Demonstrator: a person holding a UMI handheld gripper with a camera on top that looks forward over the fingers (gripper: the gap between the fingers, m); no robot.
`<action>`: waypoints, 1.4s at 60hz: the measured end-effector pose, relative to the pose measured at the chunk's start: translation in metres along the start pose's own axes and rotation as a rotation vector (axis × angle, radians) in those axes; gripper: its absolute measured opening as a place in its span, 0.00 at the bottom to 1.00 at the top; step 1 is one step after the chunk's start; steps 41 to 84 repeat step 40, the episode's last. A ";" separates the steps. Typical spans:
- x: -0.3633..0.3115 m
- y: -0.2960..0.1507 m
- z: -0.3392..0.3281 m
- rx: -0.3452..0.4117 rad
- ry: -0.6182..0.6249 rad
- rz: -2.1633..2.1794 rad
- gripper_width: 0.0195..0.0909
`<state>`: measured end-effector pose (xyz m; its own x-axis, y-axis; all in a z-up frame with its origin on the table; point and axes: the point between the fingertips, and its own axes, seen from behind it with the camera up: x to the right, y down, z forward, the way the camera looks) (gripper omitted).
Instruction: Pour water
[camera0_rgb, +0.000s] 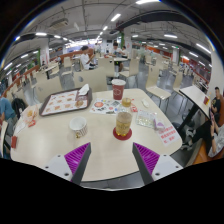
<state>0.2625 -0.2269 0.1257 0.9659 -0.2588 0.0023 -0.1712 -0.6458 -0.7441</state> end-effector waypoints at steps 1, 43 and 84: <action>-0.003 0.002 -0.006 -0.005 -0.001 -0.004 0.92; -0.057 0.016 -0.074 0.017 -0.036 -0.132 0.92; -0.057 0.016 -0.074 0.017 -0.036 -0.132 0.92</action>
